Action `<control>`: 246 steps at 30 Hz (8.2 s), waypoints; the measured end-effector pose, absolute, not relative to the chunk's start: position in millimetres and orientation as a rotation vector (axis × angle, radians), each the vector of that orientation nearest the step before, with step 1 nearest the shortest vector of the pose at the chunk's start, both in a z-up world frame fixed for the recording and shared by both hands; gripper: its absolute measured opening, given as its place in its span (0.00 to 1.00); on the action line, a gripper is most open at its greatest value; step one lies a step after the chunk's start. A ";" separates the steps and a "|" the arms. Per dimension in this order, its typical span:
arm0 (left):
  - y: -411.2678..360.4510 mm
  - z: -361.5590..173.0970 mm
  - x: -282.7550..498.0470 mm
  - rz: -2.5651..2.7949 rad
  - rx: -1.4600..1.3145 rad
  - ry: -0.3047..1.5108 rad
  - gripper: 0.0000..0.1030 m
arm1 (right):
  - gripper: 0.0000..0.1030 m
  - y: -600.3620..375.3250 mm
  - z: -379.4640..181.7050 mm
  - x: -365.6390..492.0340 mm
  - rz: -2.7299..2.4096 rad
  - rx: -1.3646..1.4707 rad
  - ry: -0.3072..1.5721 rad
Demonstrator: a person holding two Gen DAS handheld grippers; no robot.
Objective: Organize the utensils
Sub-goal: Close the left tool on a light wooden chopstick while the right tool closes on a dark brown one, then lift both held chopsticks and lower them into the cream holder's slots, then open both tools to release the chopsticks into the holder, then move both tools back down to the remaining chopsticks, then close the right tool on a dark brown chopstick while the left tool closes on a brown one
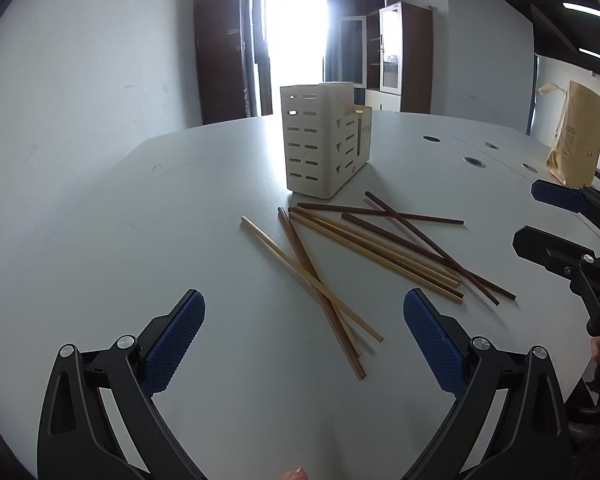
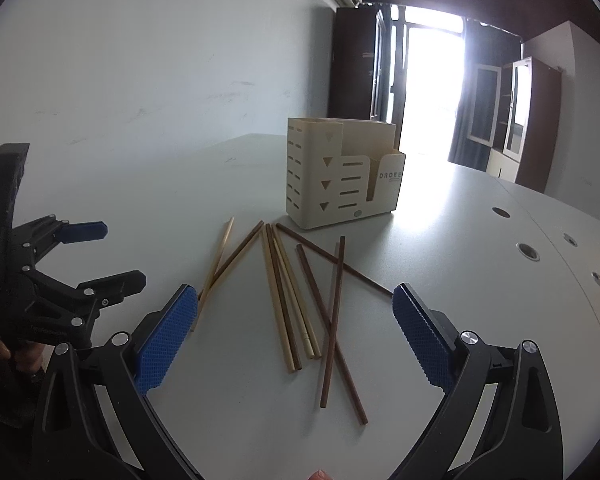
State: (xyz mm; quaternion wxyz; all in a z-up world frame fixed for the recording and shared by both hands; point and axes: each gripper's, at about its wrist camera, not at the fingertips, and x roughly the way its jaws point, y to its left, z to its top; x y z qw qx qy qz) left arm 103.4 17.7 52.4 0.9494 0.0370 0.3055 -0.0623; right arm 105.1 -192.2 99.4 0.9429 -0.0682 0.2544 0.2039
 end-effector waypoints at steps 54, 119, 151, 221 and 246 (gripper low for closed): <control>68.8 1.2 305.1 -0.069 -0.158 1.075 0.06 | 0.08 -162.1 23.9 321.3 0.374 -0.144 1.102; 44.4 220.8 320.2 -0.019 -0.349 0.249 0.06 | 0.08 -184.6 237.7 311.7 0.279 0.210 0.238; 58.9 168.7 276.6 0.073 -0.328 0.290 0.68 | 0.08 -161.9 203.3 326.2 0.393 0.171 0.264; 77.8 0.5 293.8 -0.085 -0.095 0.946 0.94 | 0.66 -121.5 30.5 326.5 0.464 -0.351 0.810; 63.5 2.8 287.6 -0.087 -0.008 0.938 0.93 | 0.13 -88.4 29.3 290.0 0.487 -0.409 0.846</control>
